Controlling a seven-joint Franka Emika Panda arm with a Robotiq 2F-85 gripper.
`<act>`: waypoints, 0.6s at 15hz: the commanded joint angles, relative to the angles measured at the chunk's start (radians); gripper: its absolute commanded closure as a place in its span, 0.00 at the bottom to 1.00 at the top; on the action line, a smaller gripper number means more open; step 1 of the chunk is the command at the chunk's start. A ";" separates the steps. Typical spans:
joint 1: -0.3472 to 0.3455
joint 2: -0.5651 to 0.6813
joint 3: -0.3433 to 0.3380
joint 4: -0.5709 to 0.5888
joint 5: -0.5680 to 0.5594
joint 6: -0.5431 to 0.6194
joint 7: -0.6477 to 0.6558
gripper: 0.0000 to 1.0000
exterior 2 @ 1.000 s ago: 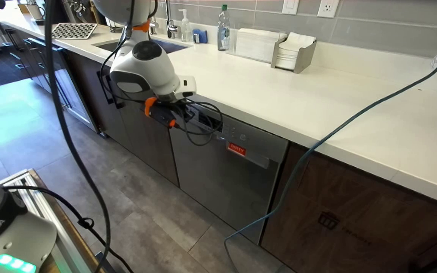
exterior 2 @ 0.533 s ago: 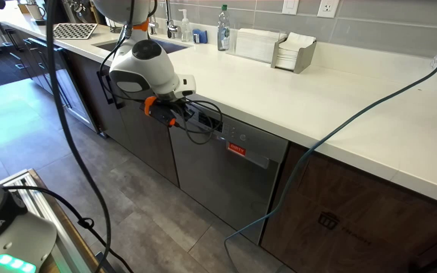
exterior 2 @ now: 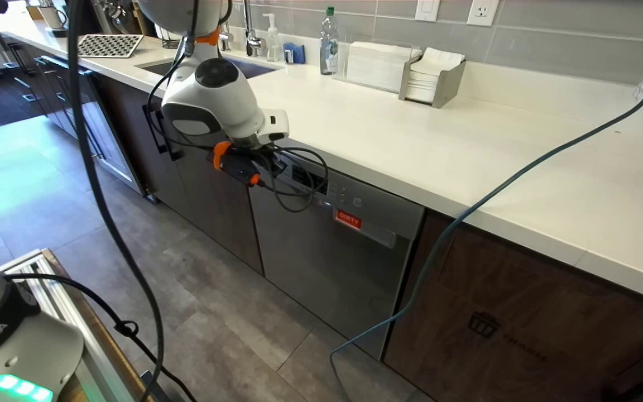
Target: Press a button on the left side of the oven
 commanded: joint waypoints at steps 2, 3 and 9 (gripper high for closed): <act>-0.025 0.029 0.020 0.001 -0.045 0.028 0.015 1.00; -0.025 0.029 0.020 0.002 -0.046 0.028 0.015 1.00; -0.025 0.036 0.015 0.007 -0.061 0.020 0.014 1.00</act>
